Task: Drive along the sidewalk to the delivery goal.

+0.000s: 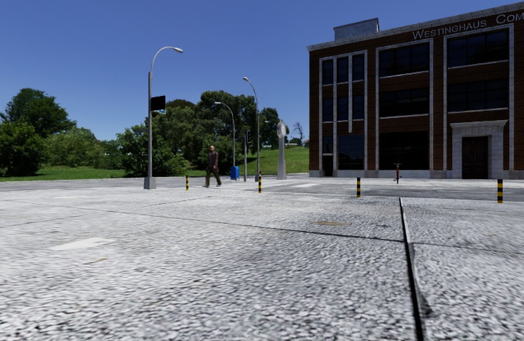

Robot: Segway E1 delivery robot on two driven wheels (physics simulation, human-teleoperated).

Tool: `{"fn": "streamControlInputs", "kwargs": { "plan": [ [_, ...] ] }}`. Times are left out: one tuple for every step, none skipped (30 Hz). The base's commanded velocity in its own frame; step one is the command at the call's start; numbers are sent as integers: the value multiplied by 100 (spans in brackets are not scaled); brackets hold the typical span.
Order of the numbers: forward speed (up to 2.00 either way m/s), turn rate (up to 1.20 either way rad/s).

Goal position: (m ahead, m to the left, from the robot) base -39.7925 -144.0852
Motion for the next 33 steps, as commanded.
{"fn": "streamControlInputs", "kwargs": {
  "plan": [
    [0, 0],
    [0, 0],
    [0, 0],
    [0, 0],
    [0, 0],
    [0, 0],
    [0, 0],
    [0, 0],
    [0, 0],
    [0, 0],
    [0, 0],
    [0, 0],
    [0, 0],
    [0, 0],
    [0, 0],
    [0, 0],
    [0, 0],
    [0, 0],
    [0, 0],
    [0, 0],
    [0, 0],
    [0, 0],
    [0, 0],
    [0, 0],
    [0, 0],
    [0, 0],
    [0, 0],
    [0, 0],
    [0, 0],
    [0, 0],
    [76, 0],
    [200, 0],
    [200, 0]
  ]
}}
